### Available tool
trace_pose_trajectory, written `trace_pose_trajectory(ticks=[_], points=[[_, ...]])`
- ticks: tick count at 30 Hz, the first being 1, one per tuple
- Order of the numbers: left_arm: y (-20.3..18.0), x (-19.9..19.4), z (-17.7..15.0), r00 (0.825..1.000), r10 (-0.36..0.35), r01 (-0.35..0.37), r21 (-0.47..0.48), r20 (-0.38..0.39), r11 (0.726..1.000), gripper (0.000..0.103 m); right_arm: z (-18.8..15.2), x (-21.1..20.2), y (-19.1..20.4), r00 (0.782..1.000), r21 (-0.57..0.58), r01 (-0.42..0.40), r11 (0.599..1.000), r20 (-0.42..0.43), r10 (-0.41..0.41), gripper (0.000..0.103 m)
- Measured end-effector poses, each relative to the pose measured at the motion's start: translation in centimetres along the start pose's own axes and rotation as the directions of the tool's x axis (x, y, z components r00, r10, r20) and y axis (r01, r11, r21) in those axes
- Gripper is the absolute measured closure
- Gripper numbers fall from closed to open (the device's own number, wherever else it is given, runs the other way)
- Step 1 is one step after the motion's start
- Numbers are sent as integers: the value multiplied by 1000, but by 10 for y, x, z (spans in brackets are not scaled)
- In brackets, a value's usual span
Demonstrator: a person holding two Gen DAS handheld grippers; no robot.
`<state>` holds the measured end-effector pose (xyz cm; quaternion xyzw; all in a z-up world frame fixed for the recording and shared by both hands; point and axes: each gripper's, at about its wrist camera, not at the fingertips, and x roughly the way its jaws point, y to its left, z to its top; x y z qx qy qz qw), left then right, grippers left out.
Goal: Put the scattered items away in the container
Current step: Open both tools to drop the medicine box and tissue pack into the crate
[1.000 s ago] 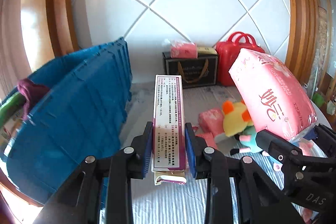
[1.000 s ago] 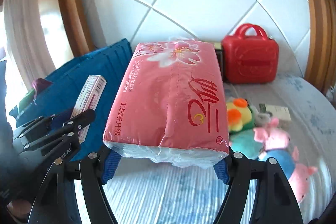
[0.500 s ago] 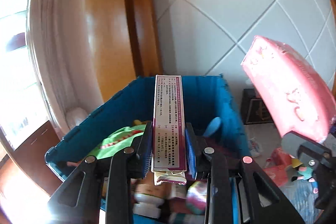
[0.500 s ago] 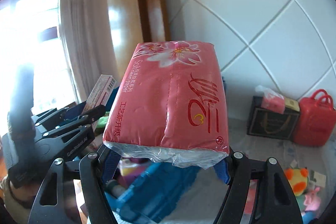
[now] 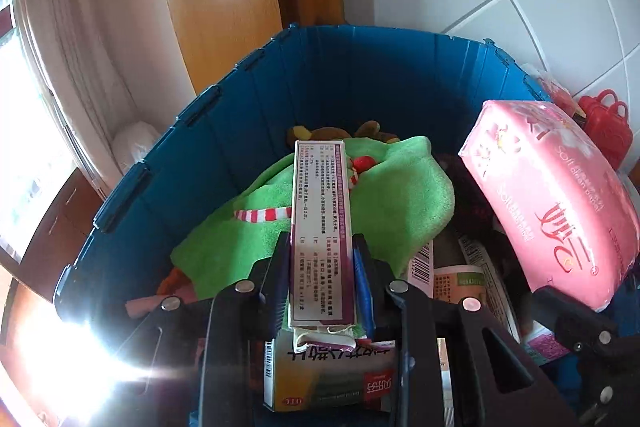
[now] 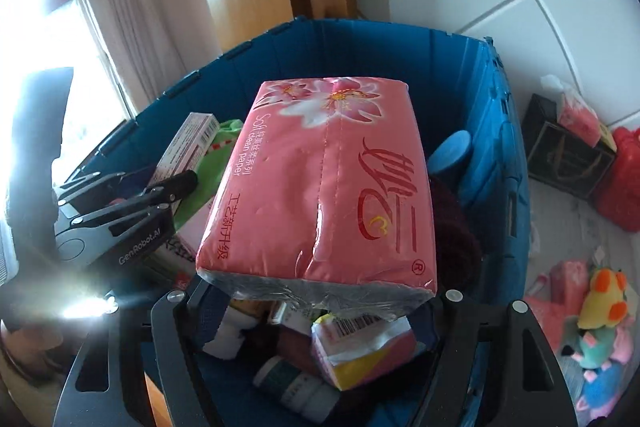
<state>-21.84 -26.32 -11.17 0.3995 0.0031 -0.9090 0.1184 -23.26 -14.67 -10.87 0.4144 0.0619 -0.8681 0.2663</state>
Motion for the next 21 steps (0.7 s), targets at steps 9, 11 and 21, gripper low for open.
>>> trace_pose_trajectory(ticks=[9,11,21], points=[[8,11,3,1000,-18,18,-1,-4,1000,65,1,2,7,996,-5,80,997,-34,-80,25],[7,8,0,1000,-9,9,2,5,1000,61,3,3,10,995,-14,91,996,-42,-92,24],[15,-15,-13,998,-32,34,-40,54,999,27,1,2,13,987,-18,155,988,-30,-155,12]])
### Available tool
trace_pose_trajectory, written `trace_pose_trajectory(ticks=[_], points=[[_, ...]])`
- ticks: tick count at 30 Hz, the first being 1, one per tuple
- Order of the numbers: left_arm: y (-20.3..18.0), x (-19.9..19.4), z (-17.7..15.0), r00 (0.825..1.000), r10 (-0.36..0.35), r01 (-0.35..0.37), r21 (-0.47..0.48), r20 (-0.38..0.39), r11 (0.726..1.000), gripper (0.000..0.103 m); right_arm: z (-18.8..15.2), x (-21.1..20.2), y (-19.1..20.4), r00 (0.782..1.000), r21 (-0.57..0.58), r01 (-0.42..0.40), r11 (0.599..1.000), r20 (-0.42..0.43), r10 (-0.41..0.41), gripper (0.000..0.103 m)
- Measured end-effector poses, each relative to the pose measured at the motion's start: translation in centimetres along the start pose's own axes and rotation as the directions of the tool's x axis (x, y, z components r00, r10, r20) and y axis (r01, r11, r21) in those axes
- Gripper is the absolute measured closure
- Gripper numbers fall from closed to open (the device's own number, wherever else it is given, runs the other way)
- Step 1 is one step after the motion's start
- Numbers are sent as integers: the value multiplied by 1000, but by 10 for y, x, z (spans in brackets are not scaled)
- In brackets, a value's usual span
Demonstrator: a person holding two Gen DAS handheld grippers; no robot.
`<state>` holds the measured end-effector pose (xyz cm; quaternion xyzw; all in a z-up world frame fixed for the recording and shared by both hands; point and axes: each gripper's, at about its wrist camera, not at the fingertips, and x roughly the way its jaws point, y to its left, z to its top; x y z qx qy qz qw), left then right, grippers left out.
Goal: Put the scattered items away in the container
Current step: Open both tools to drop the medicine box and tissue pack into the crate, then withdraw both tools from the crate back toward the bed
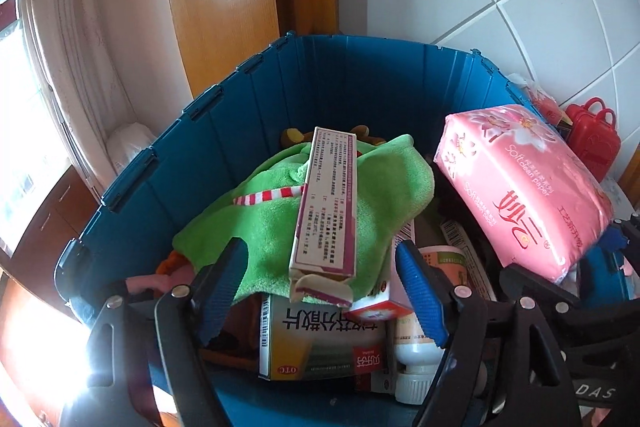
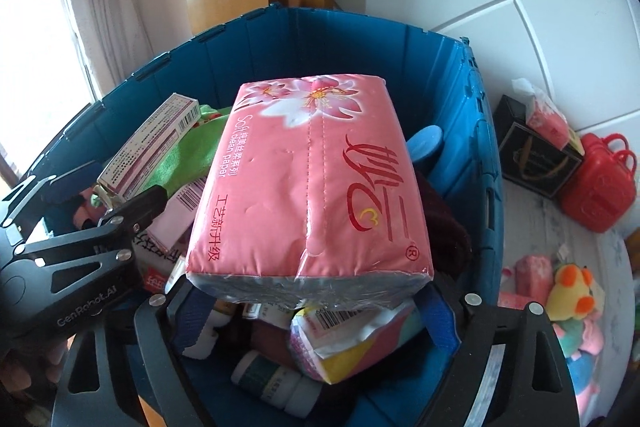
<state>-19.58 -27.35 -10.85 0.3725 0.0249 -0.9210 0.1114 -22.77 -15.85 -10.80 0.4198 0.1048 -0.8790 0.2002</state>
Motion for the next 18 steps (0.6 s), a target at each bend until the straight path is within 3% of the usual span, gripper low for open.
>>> trace_pose_trajectory(ticks=[6,12,18], points=[[4,-24,-8,998,18,-17,-30,60,999,27,-10,-16,-1,999,-10,16,1000,43,-16,0],[2,-53,-16,991,11,-4,-53,135,999,27,-21,-51,-8,989,-25,22,999,144,-18,0],[-9,-81,-24,979,-1,14,-62,203,998,27,-38,-93,-26,966,-5,24,1000,258,-22,0]])
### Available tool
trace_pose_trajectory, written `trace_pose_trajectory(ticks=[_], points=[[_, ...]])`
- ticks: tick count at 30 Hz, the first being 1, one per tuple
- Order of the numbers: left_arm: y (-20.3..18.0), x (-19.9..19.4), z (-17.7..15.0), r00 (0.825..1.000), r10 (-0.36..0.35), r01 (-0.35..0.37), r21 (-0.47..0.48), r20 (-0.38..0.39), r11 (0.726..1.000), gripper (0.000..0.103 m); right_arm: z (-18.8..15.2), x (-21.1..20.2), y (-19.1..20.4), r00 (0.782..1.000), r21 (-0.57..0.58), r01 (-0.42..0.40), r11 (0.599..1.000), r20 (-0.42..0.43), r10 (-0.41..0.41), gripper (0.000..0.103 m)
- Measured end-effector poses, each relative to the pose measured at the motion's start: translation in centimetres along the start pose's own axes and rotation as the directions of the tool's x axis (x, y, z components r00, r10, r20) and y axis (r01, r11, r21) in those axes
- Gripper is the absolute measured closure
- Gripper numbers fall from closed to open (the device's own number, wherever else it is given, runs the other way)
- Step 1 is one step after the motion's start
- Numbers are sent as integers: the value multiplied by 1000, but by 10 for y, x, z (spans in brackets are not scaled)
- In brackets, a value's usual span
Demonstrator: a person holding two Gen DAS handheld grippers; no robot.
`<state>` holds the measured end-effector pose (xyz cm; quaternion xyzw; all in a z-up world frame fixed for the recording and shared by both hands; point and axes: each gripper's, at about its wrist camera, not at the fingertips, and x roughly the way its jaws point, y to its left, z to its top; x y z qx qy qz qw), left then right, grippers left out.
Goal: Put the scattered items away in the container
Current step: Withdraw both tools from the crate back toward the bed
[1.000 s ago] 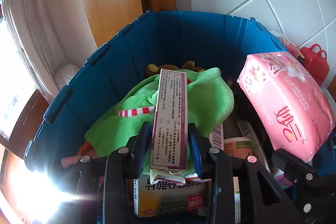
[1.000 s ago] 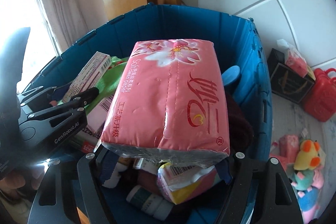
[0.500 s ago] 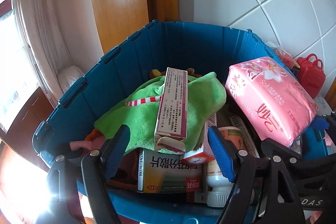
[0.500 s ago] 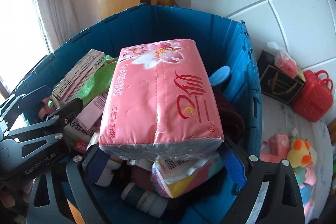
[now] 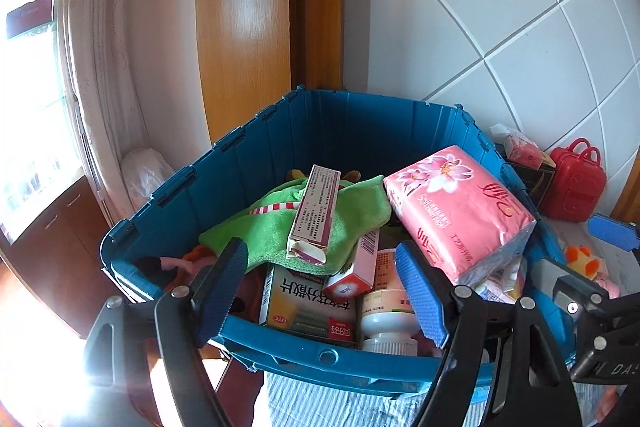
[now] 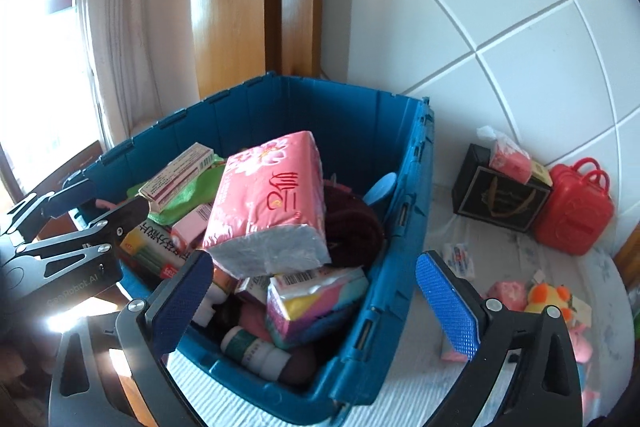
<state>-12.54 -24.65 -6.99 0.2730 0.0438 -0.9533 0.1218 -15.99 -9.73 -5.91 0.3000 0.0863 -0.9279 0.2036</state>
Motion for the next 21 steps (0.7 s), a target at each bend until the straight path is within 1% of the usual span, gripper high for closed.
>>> trace_pose_trajectory(ticks=[4,7,9,11,14,16,18,21], points=[[-11,-21,-2,999,-35,35,-4,39,999,27,-14,-28,-19,998,39,16,999,63,-18,0],[-28,-36,-1,995,-79,79,4,65,997,24,-30,-43,-40,996,108,17,994,83,-26,0],[-40,-46,-2,990,-114,113,21,87,993,14,-41,-52,-57,996,153,26,988,85,-39,0],[-55,-58,-3,982,-147,143,47,121,989,9,-53,-63,-76,994,197,55,979,84,-73,0],[-81,-74,-4,965,-203,190,88,167,978,7,-74,-82,-111,987,273,113,955,77,-139,0],[-99,-81,-4,952,-246,230,106,180,967,7,-87,-94,-137,982,320,149,936,67,-179,0],[-118,-85,-5,944,-278,260,121,178,958,6,-100,-104,-163,975,362,184,914,53,-217,0],[-149,-89,-8,938,-305,284,135,165,949,6,-118,-117,-204,964,408,228,884,33,-264,0]])
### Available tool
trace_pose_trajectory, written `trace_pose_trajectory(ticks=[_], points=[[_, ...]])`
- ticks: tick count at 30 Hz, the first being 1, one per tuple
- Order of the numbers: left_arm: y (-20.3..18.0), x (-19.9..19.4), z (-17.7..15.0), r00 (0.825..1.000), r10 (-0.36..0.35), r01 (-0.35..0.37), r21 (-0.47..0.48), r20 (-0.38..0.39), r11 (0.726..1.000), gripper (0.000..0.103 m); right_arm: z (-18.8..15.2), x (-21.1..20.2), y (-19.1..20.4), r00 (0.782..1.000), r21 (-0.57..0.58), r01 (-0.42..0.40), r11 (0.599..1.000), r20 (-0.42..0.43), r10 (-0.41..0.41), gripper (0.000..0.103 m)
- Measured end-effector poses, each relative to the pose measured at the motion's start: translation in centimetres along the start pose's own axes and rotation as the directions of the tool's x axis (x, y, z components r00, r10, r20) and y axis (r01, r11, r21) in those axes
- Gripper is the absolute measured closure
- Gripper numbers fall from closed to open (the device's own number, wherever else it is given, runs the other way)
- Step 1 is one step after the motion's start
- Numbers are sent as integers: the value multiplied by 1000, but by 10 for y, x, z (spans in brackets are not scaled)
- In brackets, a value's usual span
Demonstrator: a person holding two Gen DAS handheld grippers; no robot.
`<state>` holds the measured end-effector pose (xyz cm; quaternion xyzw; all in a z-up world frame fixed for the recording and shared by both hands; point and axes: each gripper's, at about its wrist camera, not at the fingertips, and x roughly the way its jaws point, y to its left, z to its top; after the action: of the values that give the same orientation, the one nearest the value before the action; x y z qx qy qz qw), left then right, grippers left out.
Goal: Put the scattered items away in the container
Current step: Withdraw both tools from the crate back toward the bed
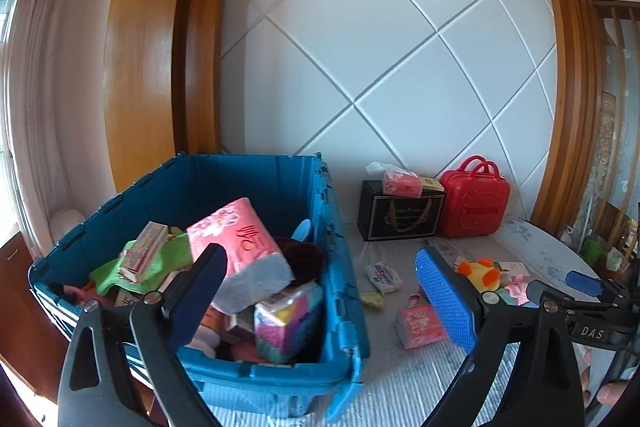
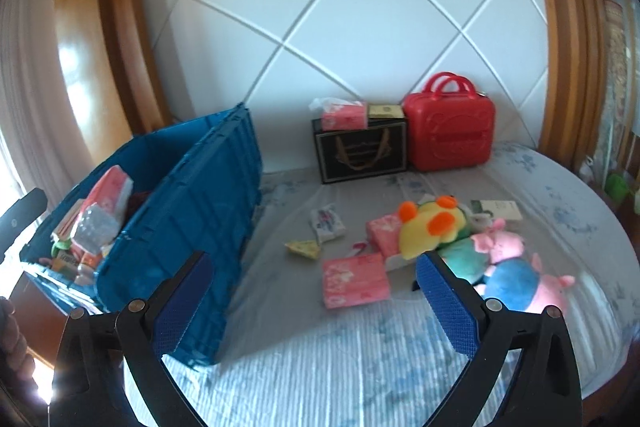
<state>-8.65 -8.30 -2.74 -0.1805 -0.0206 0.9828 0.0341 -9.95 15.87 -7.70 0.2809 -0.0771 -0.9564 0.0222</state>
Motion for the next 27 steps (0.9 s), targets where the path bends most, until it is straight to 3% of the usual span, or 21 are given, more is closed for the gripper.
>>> trace_pose_trajectory(ticks=[4,8,12,16,20,27], points=[[-50,14,-4,1000,-20,21,9,-17,1000,6,2,3,-62,999,41,32,999,-19,-32,0],[-103,40,-14,996,-32,33,7,-85,999,6,3,11,-129,997,64,52,997,-58,-48,0],[-148,75,-33,984,13,-16,-13,-175,1000,6,-1,26,-198,992,92,70,993,-110,-60,0],[-177,107,-58,961,66,-77,-32,-268,996,6,-8,51,-259,980,101,92,991,-185,-73,0],[-191,133,-82,926,118,-131,-13,-358,991,6,-16,76,-298,964,127,95,987,-258,-60,0],[-187,172,-114,877,164,-168,31,-451,985,6,-28,107,-304,949,143,28,989,-315,19,0]])
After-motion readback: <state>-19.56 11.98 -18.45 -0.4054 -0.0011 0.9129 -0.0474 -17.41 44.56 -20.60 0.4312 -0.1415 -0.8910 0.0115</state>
